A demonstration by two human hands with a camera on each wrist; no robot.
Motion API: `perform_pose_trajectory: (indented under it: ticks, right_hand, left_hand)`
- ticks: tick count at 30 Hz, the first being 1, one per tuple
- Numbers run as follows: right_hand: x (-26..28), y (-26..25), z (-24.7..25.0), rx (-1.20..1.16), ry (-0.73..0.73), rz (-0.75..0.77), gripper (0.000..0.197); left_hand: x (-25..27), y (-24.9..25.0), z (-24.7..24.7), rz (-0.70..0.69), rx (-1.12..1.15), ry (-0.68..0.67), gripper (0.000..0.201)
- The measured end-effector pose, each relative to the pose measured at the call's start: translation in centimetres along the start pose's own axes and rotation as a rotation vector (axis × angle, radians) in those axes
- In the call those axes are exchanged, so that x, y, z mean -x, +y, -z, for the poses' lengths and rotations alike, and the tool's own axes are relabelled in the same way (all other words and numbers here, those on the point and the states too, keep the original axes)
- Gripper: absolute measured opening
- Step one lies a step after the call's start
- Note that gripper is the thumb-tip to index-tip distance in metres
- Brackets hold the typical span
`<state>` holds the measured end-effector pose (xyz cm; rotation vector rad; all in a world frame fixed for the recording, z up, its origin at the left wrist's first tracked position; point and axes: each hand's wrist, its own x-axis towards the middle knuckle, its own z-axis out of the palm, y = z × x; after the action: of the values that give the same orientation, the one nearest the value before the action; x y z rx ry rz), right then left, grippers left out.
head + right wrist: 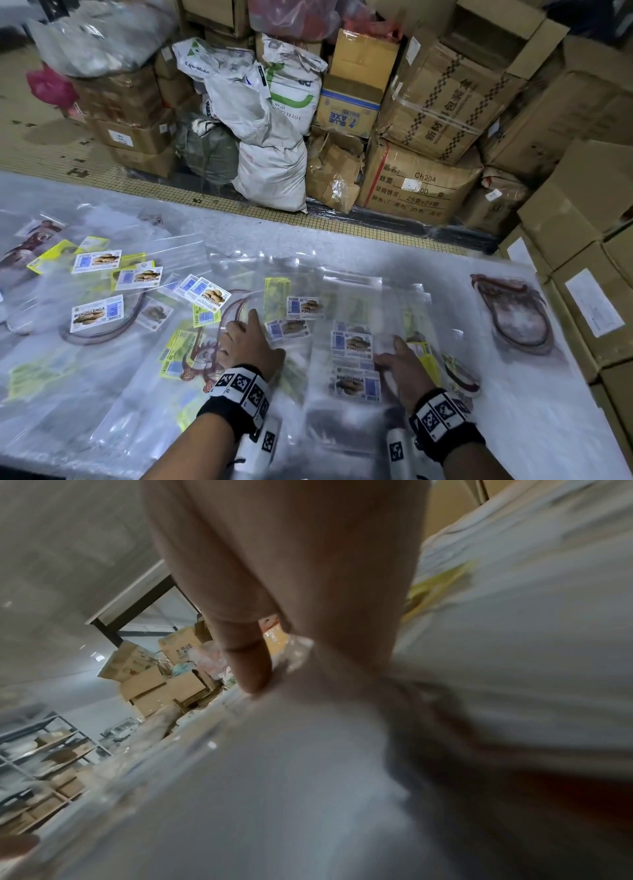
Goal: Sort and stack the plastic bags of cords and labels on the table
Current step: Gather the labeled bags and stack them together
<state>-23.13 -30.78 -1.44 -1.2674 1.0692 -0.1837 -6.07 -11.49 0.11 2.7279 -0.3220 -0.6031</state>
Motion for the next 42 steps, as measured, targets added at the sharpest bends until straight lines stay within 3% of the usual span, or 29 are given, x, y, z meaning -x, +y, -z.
perform_pose_trajectory:
  ticks: [2,5,9,14,22,26,28,31,34,38,42]
  right_hand:
    - [0.4,0.0,0.2,-0.030,0.012,-0.007,0.029]
    - [0.4,0.3,0.6,-0.041,-0.015,-0.011,0.033]
    - [0.2,0.7,0.8,-0.018,-0.046,-0.015,0.039]
    - [0.9,-0.1,0.9,-0.131,-0.066,0.002,0.051]
    - [0.0,0.5,1.1,-0.201,-0.057,-0.063,0.071]
    - [0.1,0.5,1.4,-0.206,-0.098,-0.041,0.067]
    - [0.5,0.2,1.4,-0.184,-0.122,-0.021,0.047]
    - [0.4,0.2,1.5,-0.181,-0.141,-0.051,0.038]
    - [0.5,0.1,1.5,-0.197,-0.171,-0.052,0.038]
    - [0.6,0.0,1.5,-0.186,-0.190,-0.035,0.036]
    - [0.4,0.2,1.6,-0.172,-0.179,-0.037,0.039]
  left_hand:
    - [-0.5,-0.2,0.0,0.029,0.036,0.002,0.086]
    - [-1.4,-1.0,0.5,0.049,0.158,0.033,0.090]
    - [-1.7,-0.9,0.9,0.064,0.230,0.075,0.060]
    - [-1.3,0.4,0.1,0.091,0.286,0.067,0.058]
    - [-1.2,0.4,-0.1,0.052,0.313,0.130,0.023]
    - [-0.8,-0.7,0.6,0.023,0.452,0.096,0.044]
    - [-0.4,-1.4,0.7,-0.013,0.497,0.086,0.060]
    - [0.5,-1.9,0.3,-0.098,0.437,0.081,0.074]
    - [1.5,-1.8,-0.2,-0.098,0.324,0.081,0.076]
    - [2.0,-1.1,0.0,-0.087,0.379,0.104,0.054]
    - [1.7,-0.6,0.7,-0.186,0.487,0.057,0.019]
